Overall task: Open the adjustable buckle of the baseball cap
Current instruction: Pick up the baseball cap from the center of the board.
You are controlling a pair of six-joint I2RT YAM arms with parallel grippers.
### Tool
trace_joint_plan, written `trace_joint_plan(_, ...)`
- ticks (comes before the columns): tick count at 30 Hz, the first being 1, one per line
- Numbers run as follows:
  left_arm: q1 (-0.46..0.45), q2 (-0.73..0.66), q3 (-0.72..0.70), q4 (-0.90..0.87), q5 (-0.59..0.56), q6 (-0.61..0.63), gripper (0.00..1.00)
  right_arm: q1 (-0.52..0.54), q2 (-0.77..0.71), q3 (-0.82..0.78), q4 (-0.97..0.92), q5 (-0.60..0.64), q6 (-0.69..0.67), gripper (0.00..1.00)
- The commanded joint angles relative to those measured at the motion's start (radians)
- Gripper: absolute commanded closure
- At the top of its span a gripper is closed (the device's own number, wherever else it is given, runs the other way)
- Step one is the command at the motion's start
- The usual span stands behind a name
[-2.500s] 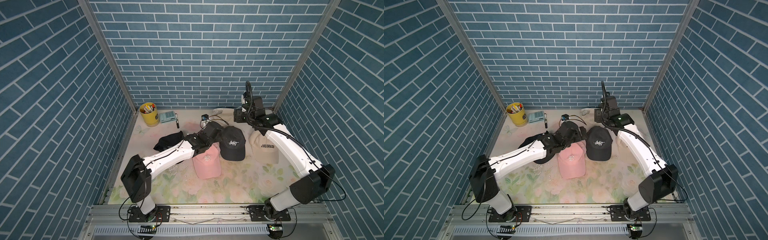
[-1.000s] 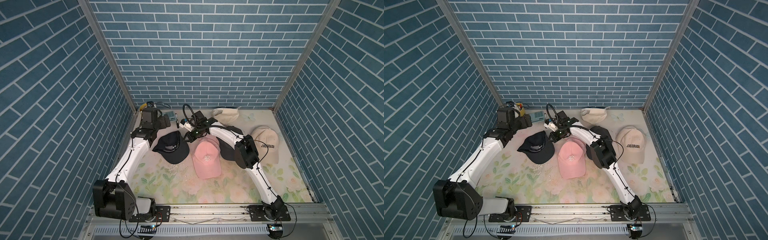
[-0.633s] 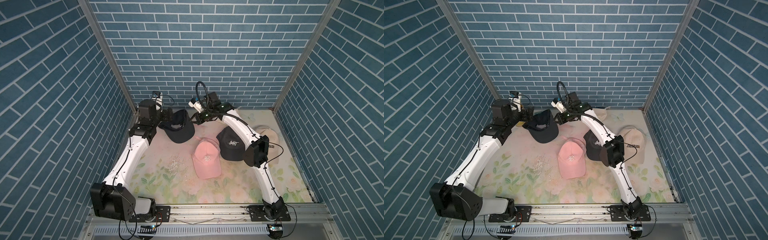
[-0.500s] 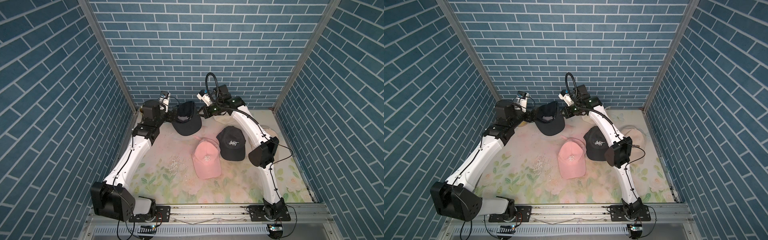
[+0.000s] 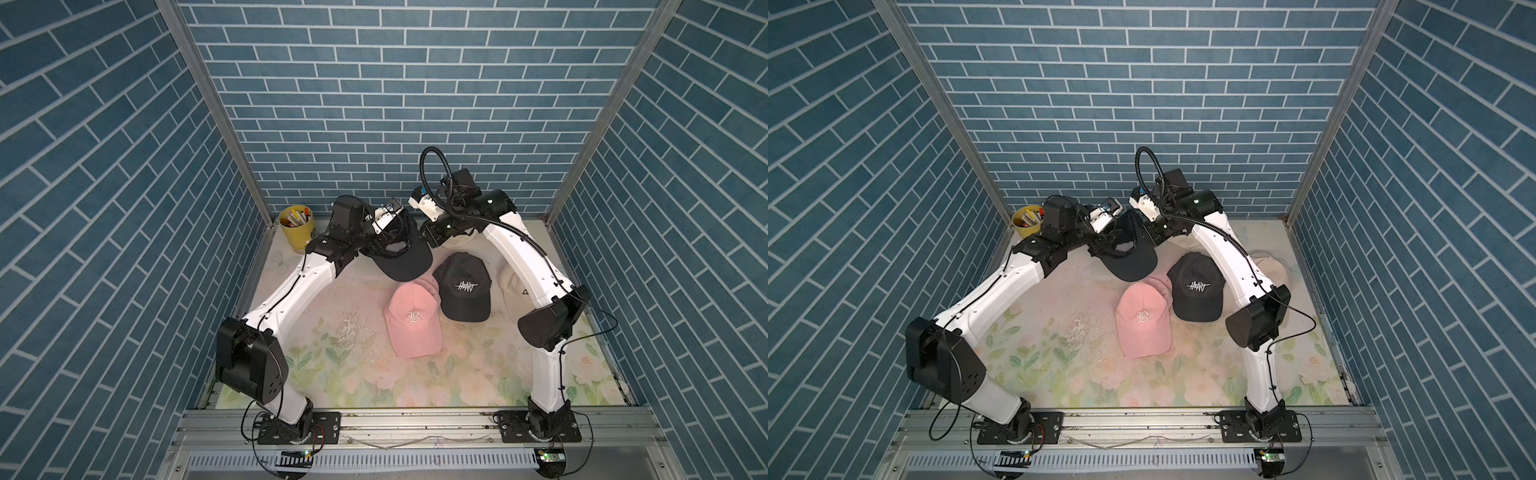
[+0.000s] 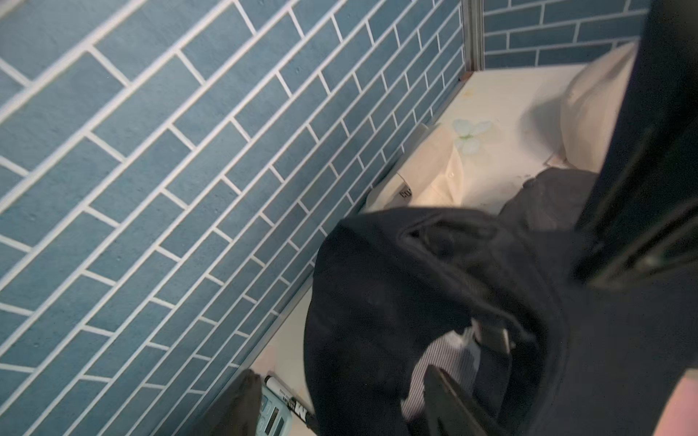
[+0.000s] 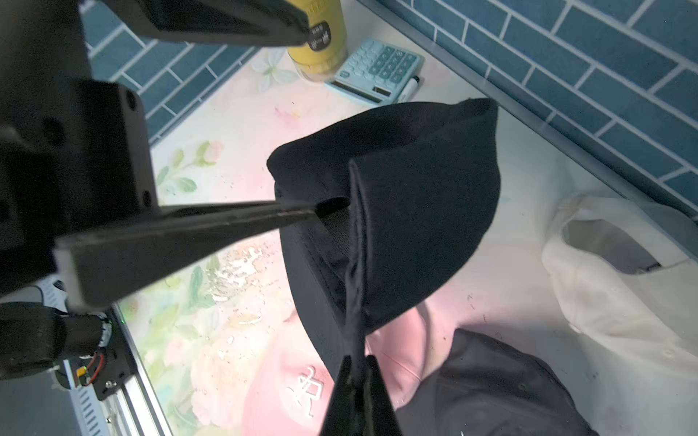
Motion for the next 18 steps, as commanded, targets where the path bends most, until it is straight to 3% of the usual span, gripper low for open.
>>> trace_joint_plan(1, 0.003, -0.059, -0.05, -0.04, 0.045, 0.108, 0.24, -0.031, -0.084, -0.038, -0.019, 0.018, -0.109, 1.0)
trace_joint_plan(6, -0.006, -0.128, -0.186, 0.032, 0.048, 0.151, 0.12, -0.05, -0.125, -0.073, -0.02, -0.036, -0.144, 1.0)
trace_joint_plan(10, -0.052, -0.097, -0.194, 0.064, 0.0, 0.198, 0.06, -0.052, -0.128, -0.067, -0.034, -0.069, -0.156, 1.0)
trace_joint_plan(14, -0.101, -0.043, -0.186, 0.133, -0.09, 0.243, 0.05, -0.052, -0.134, -0.063, -0.051, -0.093, -0.164, 1.0)
trace_joint_plan(18, -0.111, -0.006, -0.159, 0.136, -0.105, 0.243, 0.06, -0.056, -0.157, -0.078, -0.039, -0.109, -0.164, 1.0)
